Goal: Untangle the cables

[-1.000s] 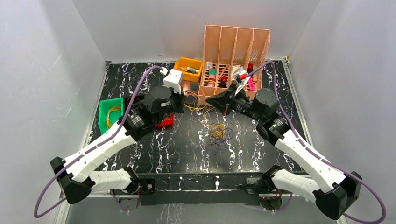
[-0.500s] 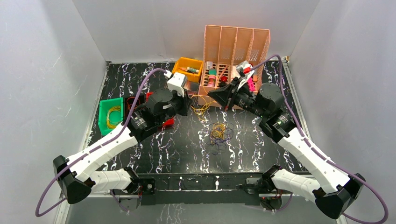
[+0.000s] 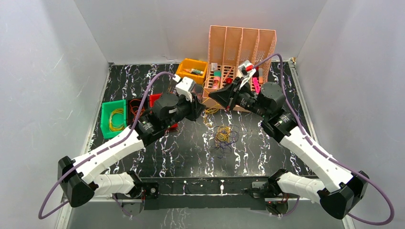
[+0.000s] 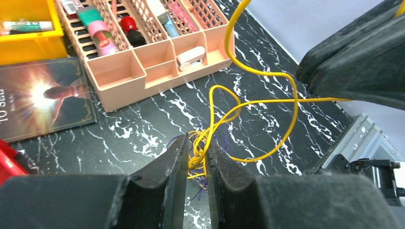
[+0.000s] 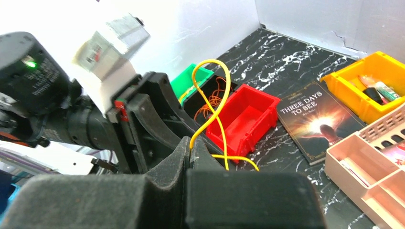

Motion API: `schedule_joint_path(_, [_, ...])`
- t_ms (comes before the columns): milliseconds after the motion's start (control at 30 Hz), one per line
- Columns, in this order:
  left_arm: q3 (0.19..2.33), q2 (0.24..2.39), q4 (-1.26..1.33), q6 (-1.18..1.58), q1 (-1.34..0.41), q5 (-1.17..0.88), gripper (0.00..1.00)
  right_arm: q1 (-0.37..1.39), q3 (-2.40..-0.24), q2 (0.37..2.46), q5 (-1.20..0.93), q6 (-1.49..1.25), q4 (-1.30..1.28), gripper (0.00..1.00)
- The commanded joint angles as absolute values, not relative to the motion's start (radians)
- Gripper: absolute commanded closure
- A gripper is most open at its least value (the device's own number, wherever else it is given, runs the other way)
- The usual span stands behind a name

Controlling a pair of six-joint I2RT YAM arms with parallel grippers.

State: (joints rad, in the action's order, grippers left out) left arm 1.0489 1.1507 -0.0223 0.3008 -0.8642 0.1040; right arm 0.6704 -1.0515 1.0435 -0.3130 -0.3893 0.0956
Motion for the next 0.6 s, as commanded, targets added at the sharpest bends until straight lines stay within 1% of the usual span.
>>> schedule_joint_path(0, [1.034, 1.166, 0.067, 0.327, -0.864, 0.024, 0.81, 0.672, -1.109, 1.036, -0.352, -0.454, 0.235, 1.00])
schedule_joint_path(267, [1.001, 1.172, 0.103, 0.348, -0.862, -0.024, 0.78, 0.672, -1.085, 1.022, -0.385, -0.488, 0.306, 1.00])
schedule_joint_path(567, [1.002, 1.181, 0.101, 0.345, -0.858, -0.028, 0.77, 0.672, -1.081, 1.023, -0.410, -0.523, 0.339, 1.00])
